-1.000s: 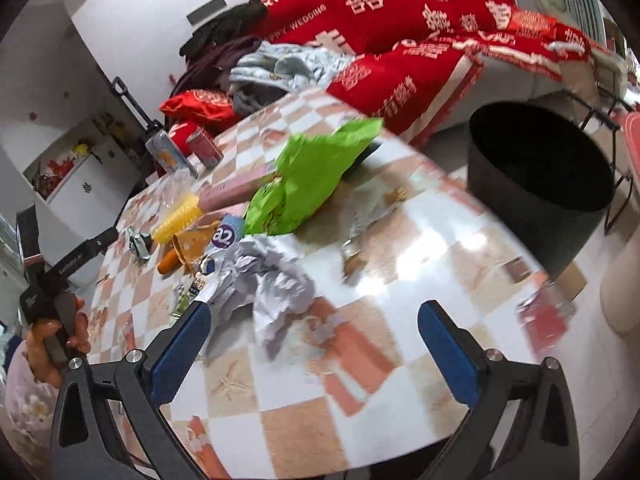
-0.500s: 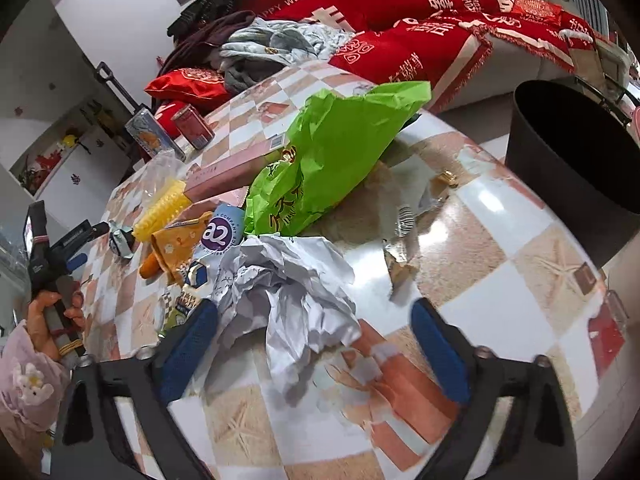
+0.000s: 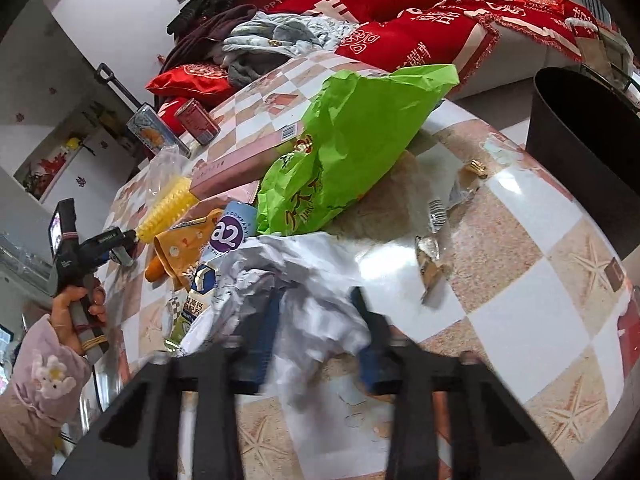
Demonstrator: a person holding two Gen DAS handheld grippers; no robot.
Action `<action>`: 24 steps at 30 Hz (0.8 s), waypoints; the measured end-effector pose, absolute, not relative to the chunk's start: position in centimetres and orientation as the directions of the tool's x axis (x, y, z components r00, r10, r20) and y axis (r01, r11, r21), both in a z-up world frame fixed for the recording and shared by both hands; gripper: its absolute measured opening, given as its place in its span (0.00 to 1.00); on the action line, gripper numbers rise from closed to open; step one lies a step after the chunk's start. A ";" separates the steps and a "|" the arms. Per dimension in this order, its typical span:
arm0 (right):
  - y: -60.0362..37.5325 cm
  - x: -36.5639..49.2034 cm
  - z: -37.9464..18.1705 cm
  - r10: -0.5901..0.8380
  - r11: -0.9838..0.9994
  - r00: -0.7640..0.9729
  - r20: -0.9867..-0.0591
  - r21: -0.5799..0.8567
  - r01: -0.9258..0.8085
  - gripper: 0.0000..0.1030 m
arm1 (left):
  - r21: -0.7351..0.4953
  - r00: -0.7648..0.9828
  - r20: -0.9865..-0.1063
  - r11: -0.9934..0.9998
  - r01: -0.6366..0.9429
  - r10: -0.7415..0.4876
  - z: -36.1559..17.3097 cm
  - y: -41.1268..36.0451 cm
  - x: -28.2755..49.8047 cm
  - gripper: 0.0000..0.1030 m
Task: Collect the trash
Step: 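Grasp blue chip bag with left gripper while right gripper grasps crumpled white paper, then carry chip bag and white paper over the bin and release both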
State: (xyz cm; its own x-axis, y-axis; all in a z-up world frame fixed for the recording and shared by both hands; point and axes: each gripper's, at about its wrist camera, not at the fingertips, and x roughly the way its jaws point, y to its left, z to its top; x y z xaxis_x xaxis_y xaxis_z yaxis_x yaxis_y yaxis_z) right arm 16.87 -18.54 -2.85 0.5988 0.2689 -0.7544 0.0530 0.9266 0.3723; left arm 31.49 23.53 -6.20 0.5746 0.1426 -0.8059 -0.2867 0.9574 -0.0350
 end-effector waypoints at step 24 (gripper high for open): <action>-21.6 11.4 4.8 0.302 0.911 0.749 -0.590 0.411 -0.043 0.15 | -0.116 0.767 -0.614 0.983 0.145 -0.186 5.4 11.0 19.7 1.00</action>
State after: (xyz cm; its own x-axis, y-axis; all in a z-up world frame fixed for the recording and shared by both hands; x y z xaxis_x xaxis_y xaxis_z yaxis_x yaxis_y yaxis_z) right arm 11.44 -21.61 4.81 0.7486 0.3016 -0.5905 -0.0431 0.9108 0.4106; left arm 19.74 10.97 5.41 0.7669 -0.1856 -0.6144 0.1448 0.9826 -0.1161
